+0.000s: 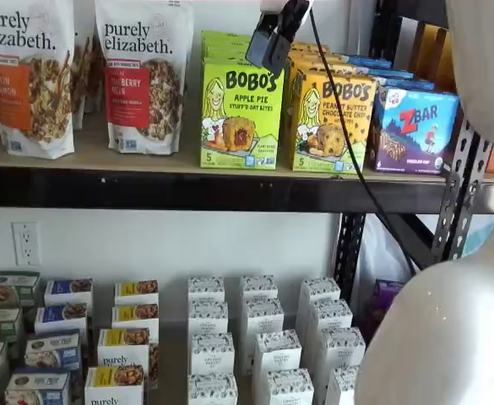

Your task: Pick the green box on the top shelf, the fourth from the left

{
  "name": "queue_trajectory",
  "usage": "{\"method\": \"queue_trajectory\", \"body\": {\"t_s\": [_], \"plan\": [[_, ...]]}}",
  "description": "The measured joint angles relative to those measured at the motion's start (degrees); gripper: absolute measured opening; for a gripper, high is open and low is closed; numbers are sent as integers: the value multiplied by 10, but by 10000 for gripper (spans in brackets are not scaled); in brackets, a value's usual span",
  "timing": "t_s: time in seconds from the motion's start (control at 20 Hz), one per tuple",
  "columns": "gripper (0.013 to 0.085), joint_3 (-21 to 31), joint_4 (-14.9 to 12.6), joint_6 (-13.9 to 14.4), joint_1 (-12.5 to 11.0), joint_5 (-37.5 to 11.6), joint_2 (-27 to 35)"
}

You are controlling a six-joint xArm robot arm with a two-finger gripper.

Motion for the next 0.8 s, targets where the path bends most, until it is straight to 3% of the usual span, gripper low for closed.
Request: {"method": "queue_trajectory", "body": {"t_s": [0.6,0.8], "plan": [[850,35,-10,-11,-9,-52,-35],[850,48,-34,-9,1,-93,-45]]}}
